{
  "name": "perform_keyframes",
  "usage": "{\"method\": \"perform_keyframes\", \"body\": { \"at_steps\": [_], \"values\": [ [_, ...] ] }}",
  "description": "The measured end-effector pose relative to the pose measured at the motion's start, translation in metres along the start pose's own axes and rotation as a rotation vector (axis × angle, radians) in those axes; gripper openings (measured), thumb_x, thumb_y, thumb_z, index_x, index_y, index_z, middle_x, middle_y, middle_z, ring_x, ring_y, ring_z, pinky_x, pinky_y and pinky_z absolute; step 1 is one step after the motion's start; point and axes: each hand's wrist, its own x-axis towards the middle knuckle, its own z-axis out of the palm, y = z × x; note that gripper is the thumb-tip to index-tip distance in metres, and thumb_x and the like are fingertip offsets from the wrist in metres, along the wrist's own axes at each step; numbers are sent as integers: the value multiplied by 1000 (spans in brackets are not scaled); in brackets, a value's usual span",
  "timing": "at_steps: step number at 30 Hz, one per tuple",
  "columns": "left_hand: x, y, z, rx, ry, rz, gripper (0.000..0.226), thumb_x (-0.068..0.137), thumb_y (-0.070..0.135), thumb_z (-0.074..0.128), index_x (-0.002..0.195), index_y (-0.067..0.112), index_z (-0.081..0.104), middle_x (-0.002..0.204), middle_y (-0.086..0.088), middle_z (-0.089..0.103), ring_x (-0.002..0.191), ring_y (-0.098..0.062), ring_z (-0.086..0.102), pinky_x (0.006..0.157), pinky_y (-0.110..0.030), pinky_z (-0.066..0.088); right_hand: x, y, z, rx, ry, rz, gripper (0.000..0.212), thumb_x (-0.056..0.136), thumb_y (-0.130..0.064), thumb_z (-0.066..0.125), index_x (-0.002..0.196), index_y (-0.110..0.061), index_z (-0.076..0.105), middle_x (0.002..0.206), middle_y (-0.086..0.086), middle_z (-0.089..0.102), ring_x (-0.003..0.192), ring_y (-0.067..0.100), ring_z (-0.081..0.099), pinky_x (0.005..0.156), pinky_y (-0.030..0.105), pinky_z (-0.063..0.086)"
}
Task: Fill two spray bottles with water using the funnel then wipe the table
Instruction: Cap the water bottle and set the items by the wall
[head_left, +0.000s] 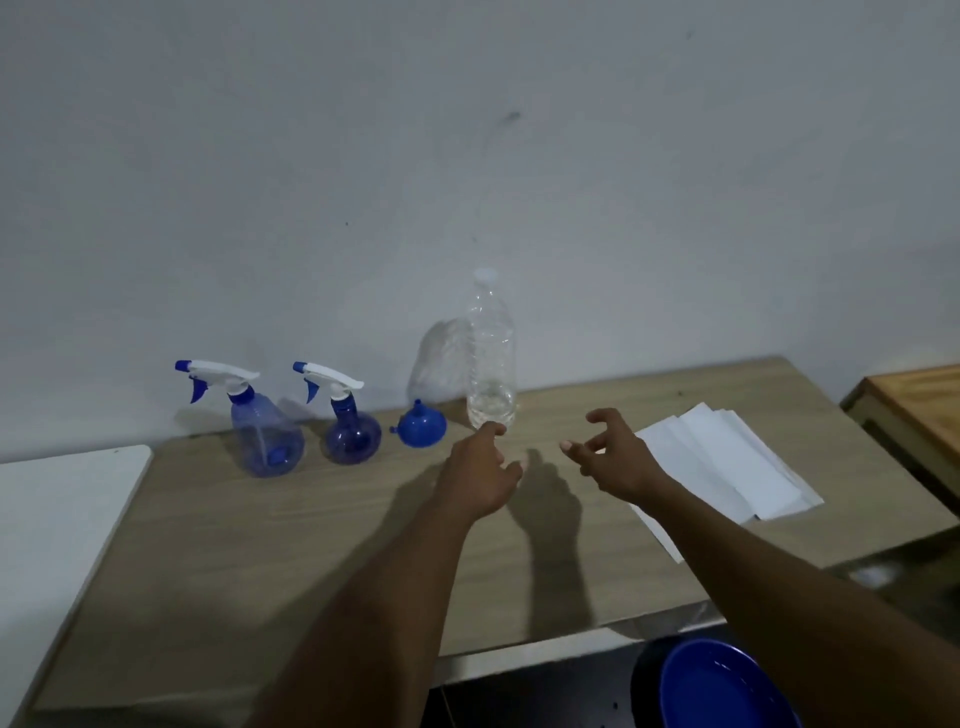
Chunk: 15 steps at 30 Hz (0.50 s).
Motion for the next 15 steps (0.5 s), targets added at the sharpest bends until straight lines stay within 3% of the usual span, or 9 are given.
{"method": "perform_keyframes", "body": {
  "at_steps": [5,11,15],
  "values": [
    [-19,6,19,9,-125,12,55,83,35,71,134,26,52,108,-3,66,103,-21,62,92,-30,48,-44,23,-13,-4,102,65,60,88,-49,68,135,-24,41,99,1,70,95,23,69,87,48,57],
    [-40,8,48,44,-305,64,56,82,36,70,133,25,51,109,-5,64,110,-25,60,96,-34,49,-95,44,-22,-67,179,141,51,91,-48,65,131,-23,46,106,3,68,96,20,66,75,33,54],
    [-47,14,68,96,-352,80,60,83,40,69,137,22,49,124,-6,61,114,-26,59,99,-37,48,-123,65,-32,-75,232,192,44,92,-45,66,127,-21,53,101,0,65,88,10,63,68,25,49]
  ]
}}
